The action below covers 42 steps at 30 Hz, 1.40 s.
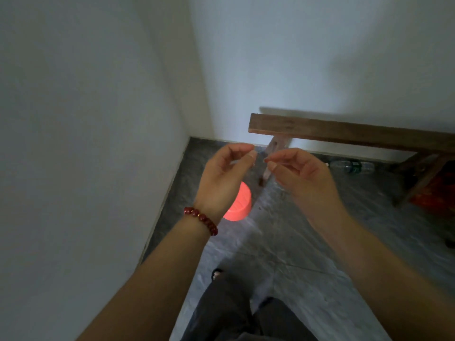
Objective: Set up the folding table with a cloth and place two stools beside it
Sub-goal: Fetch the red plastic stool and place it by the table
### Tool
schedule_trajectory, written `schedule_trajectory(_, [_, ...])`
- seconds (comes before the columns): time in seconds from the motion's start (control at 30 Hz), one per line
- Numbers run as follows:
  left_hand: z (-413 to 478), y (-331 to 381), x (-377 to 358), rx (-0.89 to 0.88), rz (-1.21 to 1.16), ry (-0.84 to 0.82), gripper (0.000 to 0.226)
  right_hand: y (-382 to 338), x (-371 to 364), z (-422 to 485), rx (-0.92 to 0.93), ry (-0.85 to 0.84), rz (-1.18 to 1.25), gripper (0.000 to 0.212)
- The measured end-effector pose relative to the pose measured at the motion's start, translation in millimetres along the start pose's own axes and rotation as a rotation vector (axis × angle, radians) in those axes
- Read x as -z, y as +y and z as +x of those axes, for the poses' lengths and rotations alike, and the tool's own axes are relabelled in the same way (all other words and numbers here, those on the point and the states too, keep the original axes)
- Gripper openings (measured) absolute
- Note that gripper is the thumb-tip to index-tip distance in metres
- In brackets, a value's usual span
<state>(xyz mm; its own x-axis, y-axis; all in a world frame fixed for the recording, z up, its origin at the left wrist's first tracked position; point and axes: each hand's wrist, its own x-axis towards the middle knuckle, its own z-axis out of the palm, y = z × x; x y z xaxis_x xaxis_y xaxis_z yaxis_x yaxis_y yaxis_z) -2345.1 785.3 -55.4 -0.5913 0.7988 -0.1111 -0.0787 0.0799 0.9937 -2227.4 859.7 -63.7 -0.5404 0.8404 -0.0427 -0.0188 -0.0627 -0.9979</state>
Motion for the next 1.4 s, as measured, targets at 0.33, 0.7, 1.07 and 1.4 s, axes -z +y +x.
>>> schedule_trajectory(0.33, [105.6, -8.9, 31.0, -0.077, 0.083, -0.021, 0.014, 12.6, -19.4, 94.7, -0.007, -0.070, -0.266, 0.014])
schedule_trajectory(0.7, [184.7, -33.2, 54.4, -0.105, 0.268, -0.122, 0.031, 52.5, -34.6, 186.8, -0.057, -0.130, -0.270, 0.022])
schedule_trajectory(1.07, [261.3, -202.2, 74.6, -0.248, 0.744, -0.202, 0.019, 221.6, -39.2, 267.1, 0.003, -0.285, -0.420, 0.020])
schedule_trajectory(1.4, [336.4, -471.5, 87.7, -0.182, 0.888, -0.295, 0.020, 489.2, -32.5, 322.0, -0.010, -0.303, -0.522, 0.018])
